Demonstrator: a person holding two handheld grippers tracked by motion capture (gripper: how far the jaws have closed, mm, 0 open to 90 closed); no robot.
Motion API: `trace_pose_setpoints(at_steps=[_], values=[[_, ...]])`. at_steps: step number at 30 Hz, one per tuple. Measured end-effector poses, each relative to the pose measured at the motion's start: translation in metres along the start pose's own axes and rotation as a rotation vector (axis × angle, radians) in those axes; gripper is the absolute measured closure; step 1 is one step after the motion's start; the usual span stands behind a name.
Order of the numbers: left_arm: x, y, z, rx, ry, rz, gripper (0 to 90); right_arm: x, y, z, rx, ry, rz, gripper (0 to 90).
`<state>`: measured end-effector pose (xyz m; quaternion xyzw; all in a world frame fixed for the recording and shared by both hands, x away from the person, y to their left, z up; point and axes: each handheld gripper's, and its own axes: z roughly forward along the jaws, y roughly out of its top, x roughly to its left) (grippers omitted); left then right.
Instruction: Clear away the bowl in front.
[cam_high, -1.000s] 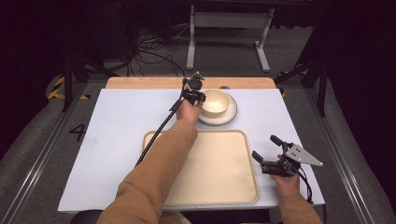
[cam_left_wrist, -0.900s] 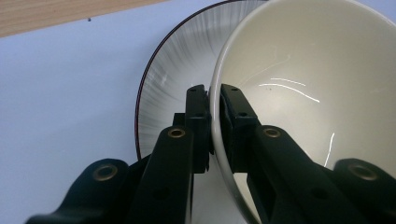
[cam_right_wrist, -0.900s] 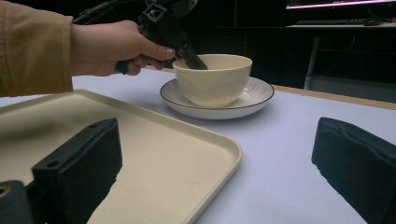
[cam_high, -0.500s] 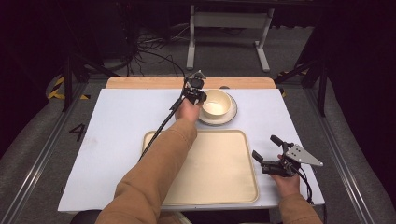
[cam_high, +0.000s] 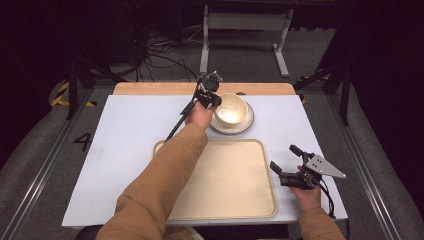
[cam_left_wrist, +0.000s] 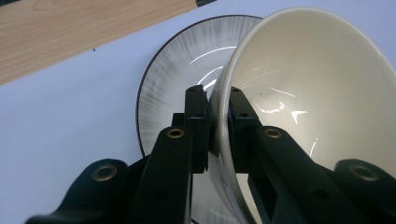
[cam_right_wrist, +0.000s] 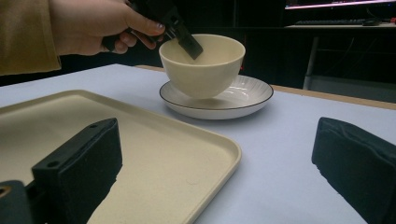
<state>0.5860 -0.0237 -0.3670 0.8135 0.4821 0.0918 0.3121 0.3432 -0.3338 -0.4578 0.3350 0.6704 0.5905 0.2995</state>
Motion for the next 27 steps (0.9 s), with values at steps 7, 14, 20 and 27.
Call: trace_pose_setpoints(at_steps=[7,14,20,27], values=[[0.0,0.003,-0.015,-0.012,-0.004,0.011,82.4,0.0,0.0,0.0,0.002,0.0,-0.001,2.3],[0.004,0.005,-0.028,-0.02,0.0,0.021,82.4,0.0,0.0,0.0,0.001,0.0,-0.001,2.3],[0.002,0.008,-0.037,-0.018,0.001,0.049,82.4,0.0,0.0,0.0,0.002,0.0,-0.001,2.3],[-0.002,0.008,-0.049,-0.015,-0.013,0.089,82.4,0.0,0.0,0.0,0.002,-0.001,-0.001,2.3]])
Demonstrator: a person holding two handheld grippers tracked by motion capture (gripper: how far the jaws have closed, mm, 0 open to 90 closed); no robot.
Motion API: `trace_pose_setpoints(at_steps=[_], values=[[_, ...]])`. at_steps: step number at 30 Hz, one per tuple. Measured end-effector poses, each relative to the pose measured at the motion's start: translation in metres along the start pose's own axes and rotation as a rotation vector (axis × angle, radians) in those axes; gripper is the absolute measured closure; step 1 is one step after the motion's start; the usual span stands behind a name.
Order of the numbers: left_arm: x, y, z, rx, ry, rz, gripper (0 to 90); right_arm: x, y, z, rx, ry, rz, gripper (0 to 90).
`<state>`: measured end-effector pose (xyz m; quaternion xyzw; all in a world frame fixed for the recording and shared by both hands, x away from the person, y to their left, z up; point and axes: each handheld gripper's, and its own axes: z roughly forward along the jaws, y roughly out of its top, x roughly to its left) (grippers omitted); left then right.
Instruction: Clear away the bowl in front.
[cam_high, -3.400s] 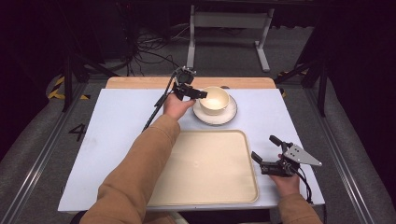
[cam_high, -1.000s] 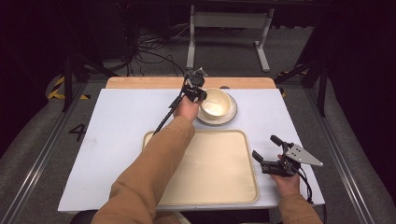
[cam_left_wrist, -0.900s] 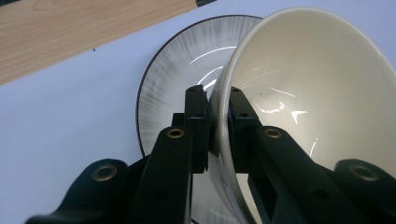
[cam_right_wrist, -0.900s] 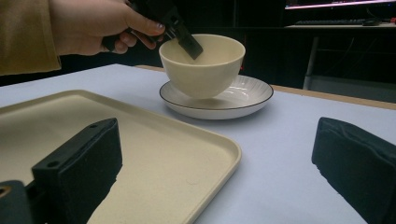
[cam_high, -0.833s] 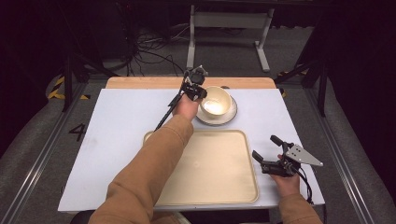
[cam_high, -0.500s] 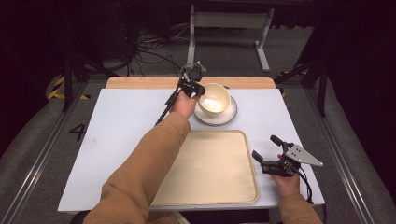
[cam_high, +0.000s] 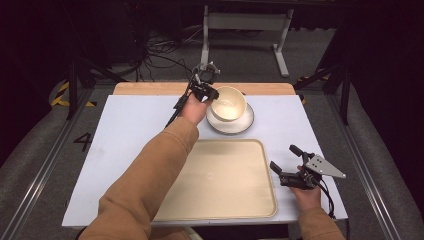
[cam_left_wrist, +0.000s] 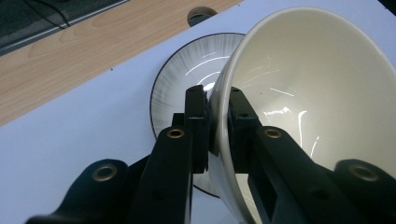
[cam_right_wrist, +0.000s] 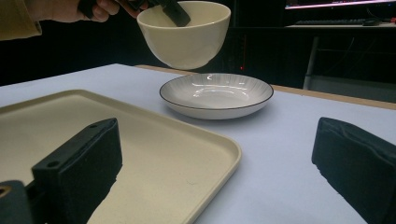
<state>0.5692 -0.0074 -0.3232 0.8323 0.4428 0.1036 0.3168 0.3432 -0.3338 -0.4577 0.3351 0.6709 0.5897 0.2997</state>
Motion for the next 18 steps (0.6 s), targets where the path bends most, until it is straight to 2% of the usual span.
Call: trace_pose_setpoints(at_steps=[3,9,16,18], values=[[-0.001,0.001,-0.006,0.004,-0.007,0.02,82.4,0.0,0.0,0.0,0.0,0.0,0.002,2.3],[0.001,0.002,-0.021,0.003,-0.021,0.036,82.4,0.0,0.0,0.0,0.0,0.001,0.0,2.3],[0.001,-0.001,-0.034,0.024,-0.026,0.079,82.4,0.0,0.0,0.0,0.001,0.0,0.002,2.3],[0.002,-0.001,-0.038,0.031,-0.039,0.091,82.4,0.0,0.0,0.0,0.0,0.0,0.001,2.3]])
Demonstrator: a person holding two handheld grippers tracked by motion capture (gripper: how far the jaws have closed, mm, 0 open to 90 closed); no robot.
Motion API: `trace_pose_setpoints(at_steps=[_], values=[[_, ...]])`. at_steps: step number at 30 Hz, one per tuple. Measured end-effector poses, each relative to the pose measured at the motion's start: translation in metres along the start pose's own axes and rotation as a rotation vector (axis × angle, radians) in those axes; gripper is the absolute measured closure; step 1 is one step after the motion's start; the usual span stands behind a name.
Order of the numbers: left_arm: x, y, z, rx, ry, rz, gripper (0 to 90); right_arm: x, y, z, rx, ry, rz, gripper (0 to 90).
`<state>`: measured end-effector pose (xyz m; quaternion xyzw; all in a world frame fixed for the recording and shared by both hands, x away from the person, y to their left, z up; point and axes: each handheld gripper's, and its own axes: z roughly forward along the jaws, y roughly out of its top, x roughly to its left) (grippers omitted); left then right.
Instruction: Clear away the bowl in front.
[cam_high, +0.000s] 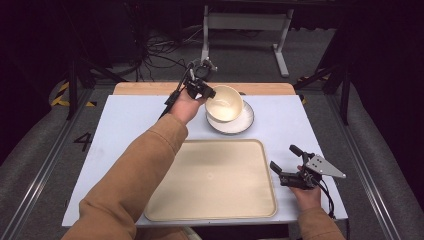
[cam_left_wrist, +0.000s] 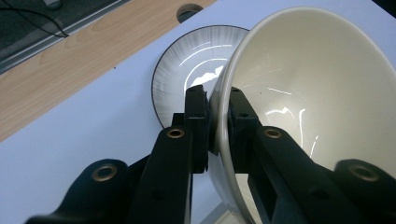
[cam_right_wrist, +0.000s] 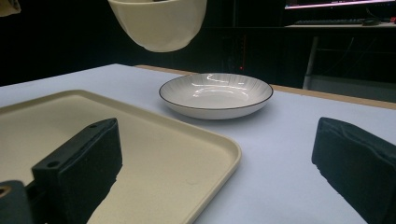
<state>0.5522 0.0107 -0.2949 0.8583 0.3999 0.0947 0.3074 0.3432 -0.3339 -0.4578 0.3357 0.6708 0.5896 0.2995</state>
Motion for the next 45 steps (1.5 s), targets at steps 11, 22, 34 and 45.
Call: trace_pose_setpoints(at_steps=[11,22,34,45], values=[[-0.004,-0.008,-0.018,0.037,-0.049,0.075,82.5,0.0,0.0,0.0,-0.001,-0.001,0.003,2.3],[-0.005,-0.018,-0.033,0.051,-0.097,0.13,82.6,0.0,0.0,0.0,-0.002,-0.001,0.003,2.3],[-0.01,-0.034,-0.047,0.074,-0.163,0.2,82.6,0.0,0.0,0.0,-0.001,-0.005,0.001,2.3],[-0.016,-0.042,-0.054,0.112,-0.214,0.281,82.7,0.0,0.0,0.0,-0.002,-0.005,0.0,2.3]])
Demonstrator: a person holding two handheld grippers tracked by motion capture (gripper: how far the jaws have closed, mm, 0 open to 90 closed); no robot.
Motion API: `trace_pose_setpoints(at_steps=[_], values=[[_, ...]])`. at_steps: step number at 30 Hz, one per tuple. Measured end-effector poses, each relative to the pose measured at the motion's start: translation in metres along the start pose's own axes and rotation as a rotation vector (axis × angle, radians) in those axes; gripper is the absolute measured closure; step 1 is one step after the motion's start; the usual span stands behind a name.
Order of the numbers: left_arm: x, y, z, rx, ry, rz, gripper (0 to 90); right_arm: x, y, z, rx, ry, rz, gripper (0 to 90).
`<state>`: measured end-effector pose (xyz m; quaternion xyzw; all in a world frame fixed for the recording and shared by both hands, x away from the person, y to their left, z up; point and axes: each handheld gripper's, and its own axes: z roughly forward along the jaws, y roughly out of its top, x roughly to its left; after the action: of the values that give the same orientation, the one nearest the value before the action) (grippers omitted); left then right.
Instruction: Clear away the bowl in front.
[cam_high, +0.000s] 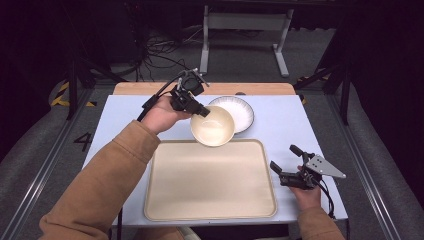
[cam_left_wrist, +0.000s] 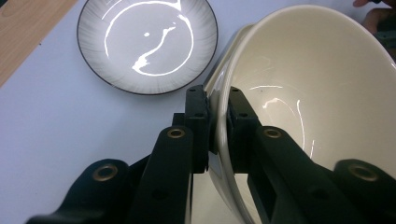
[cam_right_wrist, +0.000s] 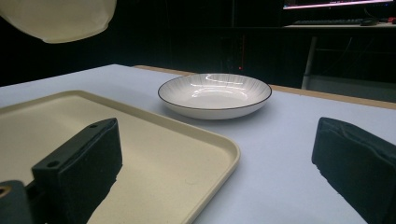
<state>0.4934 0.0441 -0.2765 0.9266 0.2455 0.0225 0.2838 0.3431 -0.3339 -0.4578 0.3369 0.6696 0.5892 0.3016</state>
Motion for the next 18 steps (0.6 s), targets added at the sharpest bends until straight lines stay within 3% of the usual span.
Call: trace_pose_setpoints(at_steps=[6,18], values=[[-0.006,-0.004,0.005,0.024,-0.029,0.036,82.8,0.0,0.0,0.0,0.0,0.0,0.0,2.3],[-0.015,-0.012,0.022,0.086,-0.043,0.09,82.8,0.0,0.0,0.0,0.001,0.001,0.0,2.3]])
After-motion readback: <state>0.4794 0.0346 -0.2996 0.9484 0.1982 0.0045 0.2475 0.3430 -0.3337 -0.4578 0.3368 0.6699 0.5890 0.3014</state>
